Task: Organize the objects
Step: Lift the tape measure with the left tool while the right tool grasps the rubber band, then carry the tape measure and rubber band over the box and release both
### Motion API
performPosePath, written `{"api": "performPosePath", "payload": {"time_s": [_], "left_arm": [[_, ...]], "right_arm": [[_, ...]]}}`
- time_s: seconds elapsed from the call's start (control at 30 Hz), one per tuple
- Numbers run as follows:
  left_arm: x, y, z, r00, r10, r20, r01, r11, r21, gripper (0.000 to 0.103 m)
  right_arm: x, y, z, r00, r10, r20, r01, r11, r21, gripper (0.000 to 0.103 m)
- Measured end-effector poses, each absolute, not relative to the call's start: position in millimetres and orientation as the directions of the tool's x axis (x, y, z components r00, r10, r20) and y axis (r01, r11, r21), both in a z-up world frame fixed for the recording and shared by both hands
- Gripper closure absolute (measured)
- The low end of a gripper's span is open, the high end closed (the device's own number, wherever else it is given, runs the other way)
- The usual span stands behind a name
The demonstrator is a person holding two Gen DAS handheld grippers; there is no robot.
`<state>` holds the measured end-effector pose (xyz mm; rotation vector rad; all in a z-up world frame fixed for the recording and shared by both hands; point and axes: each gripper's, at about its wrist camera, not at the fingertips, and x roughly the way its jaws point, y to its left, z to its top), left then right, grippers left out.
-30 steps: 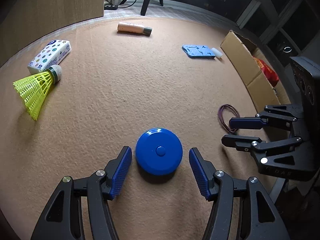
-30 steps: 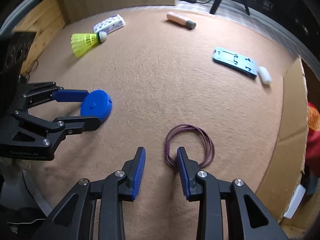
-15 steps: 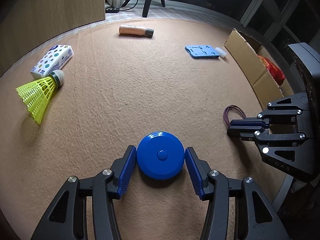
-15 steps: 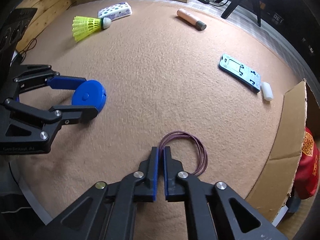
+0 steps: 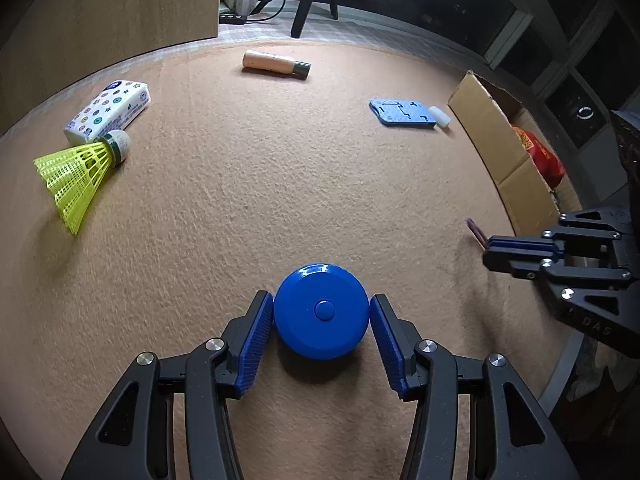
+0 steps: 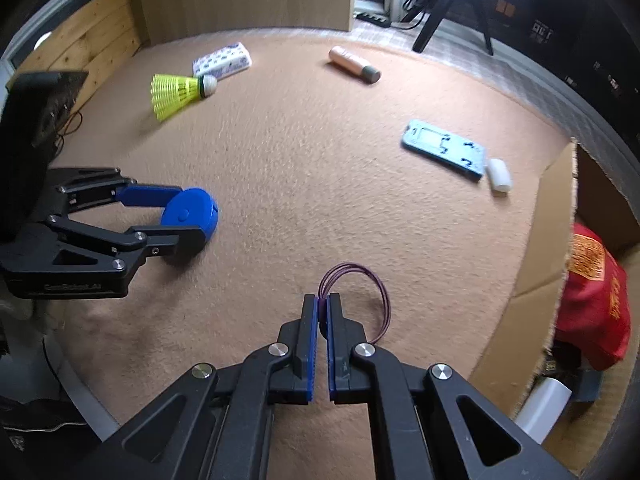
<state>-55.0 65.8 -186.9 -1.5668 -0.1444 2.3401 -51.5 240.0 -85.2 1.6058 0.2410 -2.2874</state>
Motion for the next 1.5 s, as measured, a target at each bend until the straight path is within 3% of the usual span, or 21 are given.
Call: {"api": "performPosePath", "payload": {"time_s": [0.33, 0.7, 1.1, 1.5], "left_arm": [[-53, 70, -162, -0.388, 0.348, -0.853, -0.220, -0.934, -0.281, 0.049], [-65, 130, -120, -0.407, 0.419, -0.812, -0.356, -0.891, -0.281, 0.049], [-81, 265, -107, -0.336, 0.510, -0.792, -0.527, -0.798, -0.291, 0.049], [-88, 336, -125, -0.286, 0.487, -0.825, -0.584, -0.771, -0.253, 0.049]], "right_arm": [[-42, 260, -40, -0.413, -0.221, -0.884, 0.323, -0.943, 0.085, 0.099], [-18, 328, 0, -0.519, -0.160, -0.840, 0.203, -0.977, 0.061, 0.099], [8, 420, -9, -0.545, -0.043, -0.838, 0.016, -0.999, 0.041, 0.099], [14, 470, -29, -0.533, -0.045, -0.845, -0.073, -0.992, 0.099, 0.099]]}}
